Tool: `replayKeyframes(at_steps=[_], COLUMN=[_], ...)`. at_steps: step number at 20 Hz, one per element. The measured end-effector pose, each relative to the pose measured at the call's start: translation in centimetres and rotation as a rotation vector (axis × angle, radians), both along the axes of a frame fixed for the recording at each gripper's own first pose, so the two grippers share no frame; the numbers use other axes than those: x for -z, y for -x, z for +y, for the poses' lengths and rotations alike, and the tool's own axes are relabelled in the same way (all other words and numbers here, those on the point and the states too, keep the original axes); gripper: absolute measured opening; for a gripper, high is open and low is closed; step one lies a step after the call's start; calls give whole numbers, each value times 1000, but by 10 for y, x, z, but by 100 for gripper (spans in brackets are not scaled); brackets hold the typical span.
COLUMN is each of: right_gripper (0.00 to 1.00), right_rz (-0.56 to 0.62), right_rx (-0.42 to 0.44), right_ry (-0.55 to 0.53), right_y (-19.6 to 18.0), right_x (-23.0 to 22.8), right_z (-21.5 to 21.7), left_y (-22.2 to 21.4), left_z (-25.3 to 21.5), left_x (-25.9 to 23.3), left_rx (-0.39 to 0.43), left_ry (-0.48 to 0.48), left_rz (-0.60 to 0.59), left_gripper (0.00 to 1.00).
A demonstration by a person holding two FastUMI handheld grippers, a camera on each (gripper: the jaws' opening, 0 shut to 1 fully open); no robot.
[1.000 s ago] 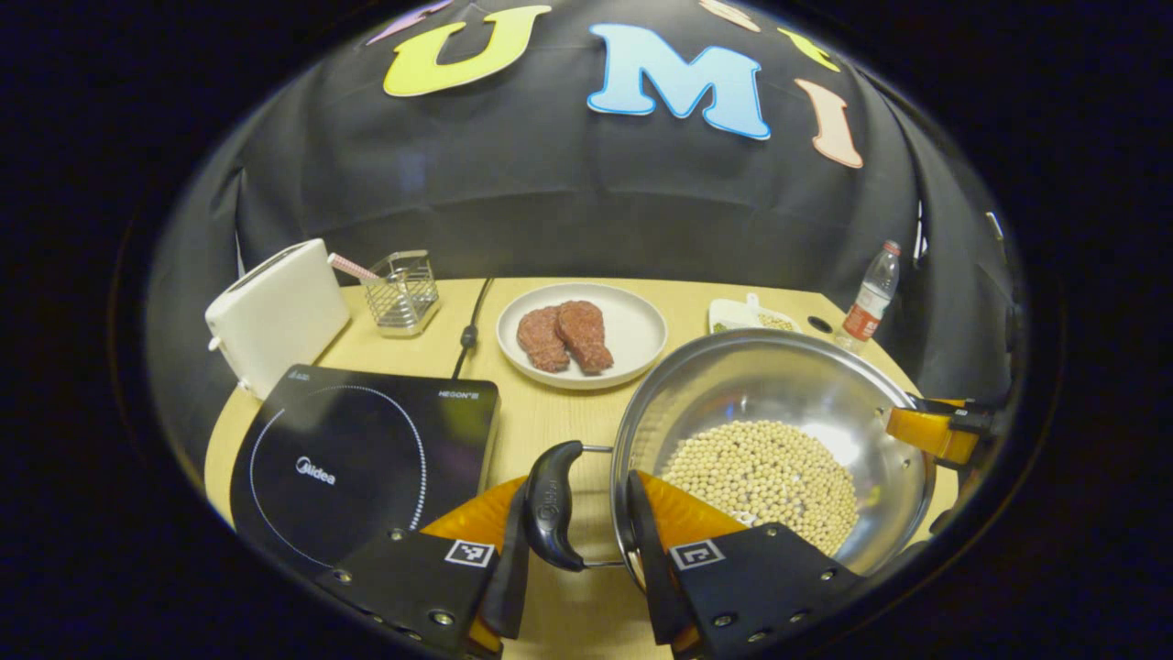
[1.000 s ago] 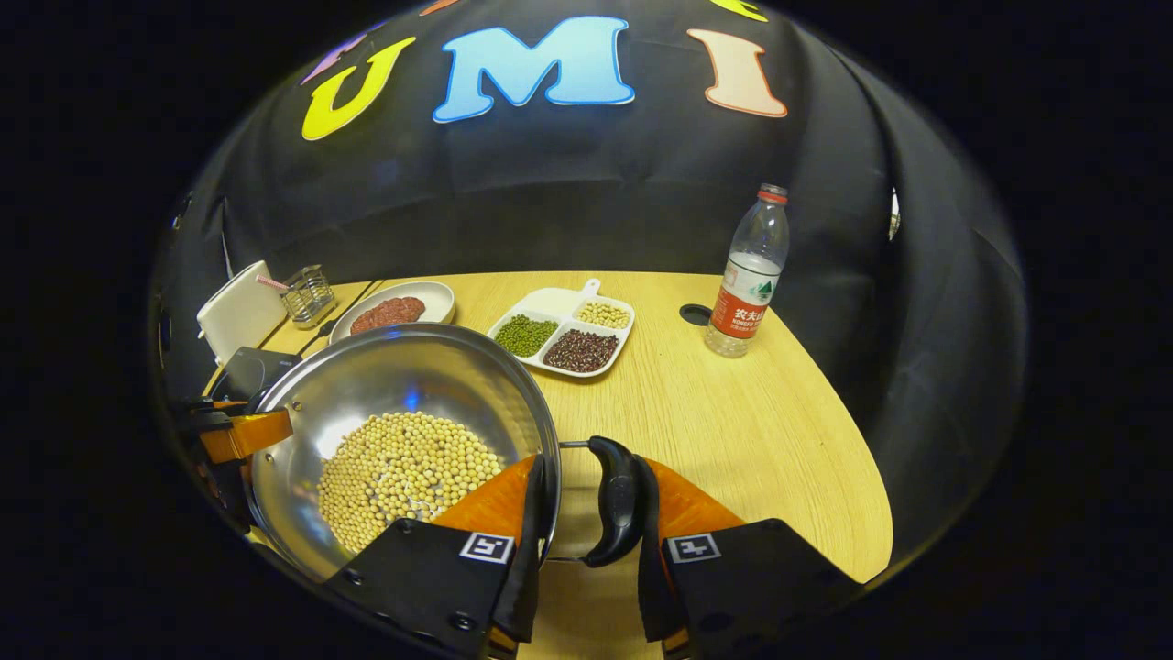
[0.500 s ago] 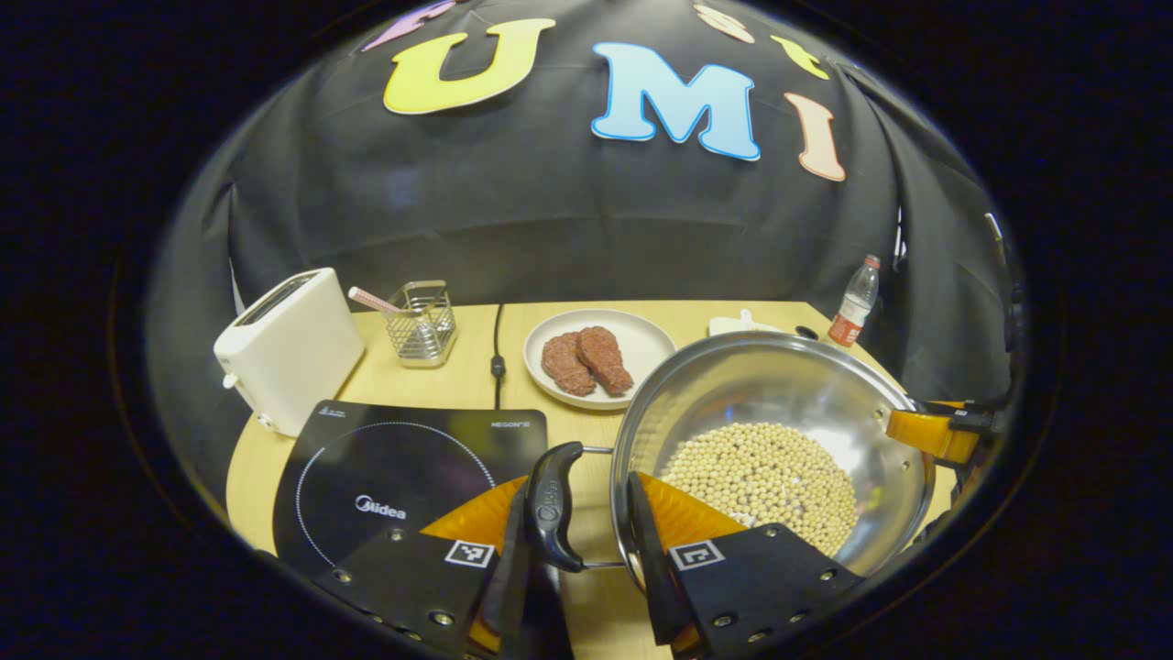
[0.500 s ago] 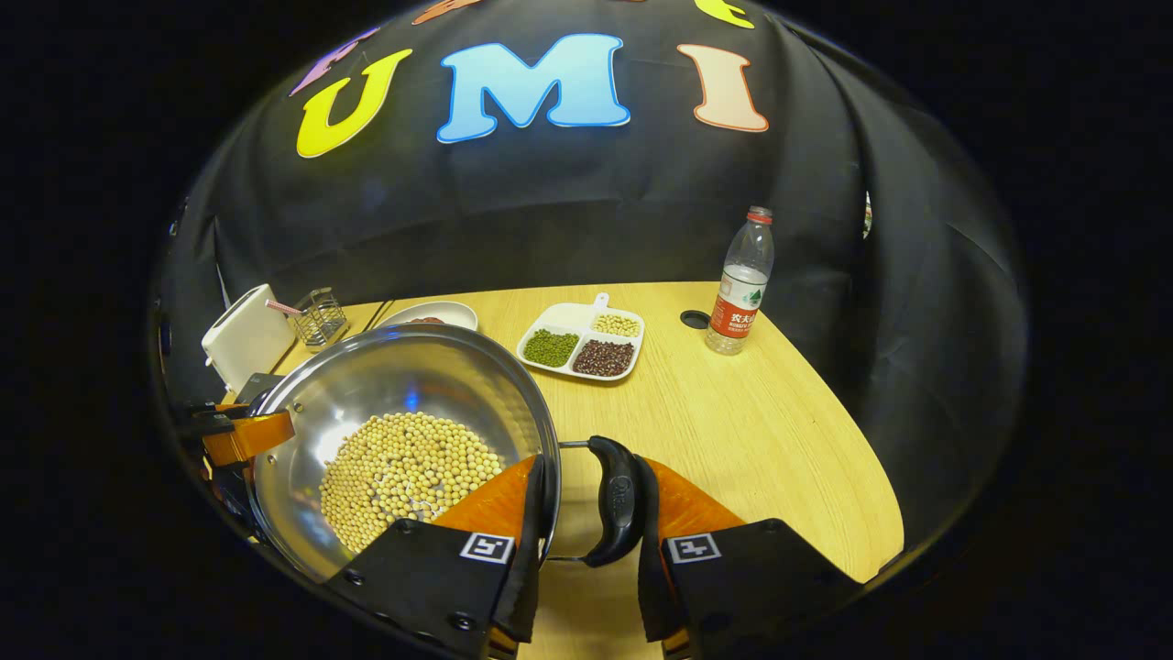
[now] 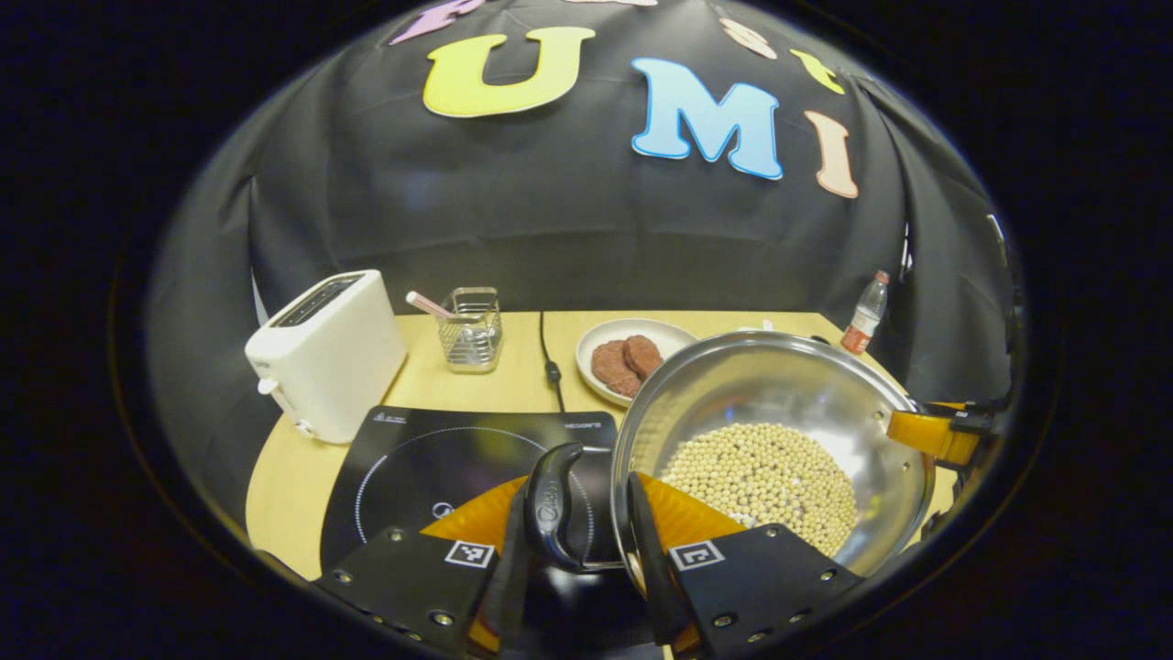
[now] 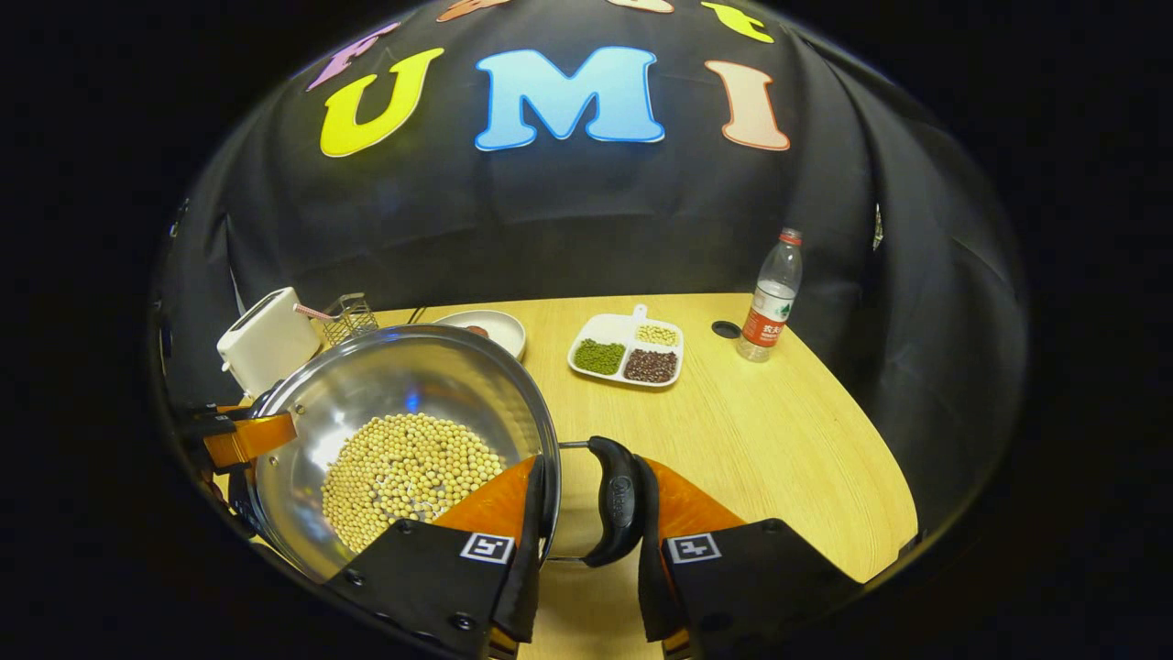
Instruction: First push the handle of the pot to place it horizontally, then grasp the pot with both hands and set it on the induction cooktop.
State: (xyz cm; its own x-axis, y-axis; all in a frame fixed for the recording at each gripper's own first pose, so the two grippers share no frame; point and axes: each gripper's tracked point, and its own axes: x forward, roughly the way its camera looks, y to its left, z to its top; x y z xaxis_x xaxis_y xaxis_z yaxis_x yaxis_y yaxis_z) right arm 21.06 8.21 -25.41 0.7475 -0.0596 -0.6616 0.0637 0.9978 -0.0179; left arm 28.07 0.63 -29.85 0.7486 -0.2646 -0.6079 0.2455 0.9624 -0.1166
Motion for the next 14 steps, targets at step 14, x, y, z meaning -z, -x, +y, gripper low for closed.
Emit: replayKeyframes(at_steps=[14], right_gripper=[43], right_rz=[-2], right_rx=[-83], right_ry=[-3], right_y=[-17], right_x=[3], right_z=[115], left_y=[-14], left_z=[121], left_x=[7], left_rx=[-87], left_ry=[-14], left_rz=[20], left_gripper=[54])
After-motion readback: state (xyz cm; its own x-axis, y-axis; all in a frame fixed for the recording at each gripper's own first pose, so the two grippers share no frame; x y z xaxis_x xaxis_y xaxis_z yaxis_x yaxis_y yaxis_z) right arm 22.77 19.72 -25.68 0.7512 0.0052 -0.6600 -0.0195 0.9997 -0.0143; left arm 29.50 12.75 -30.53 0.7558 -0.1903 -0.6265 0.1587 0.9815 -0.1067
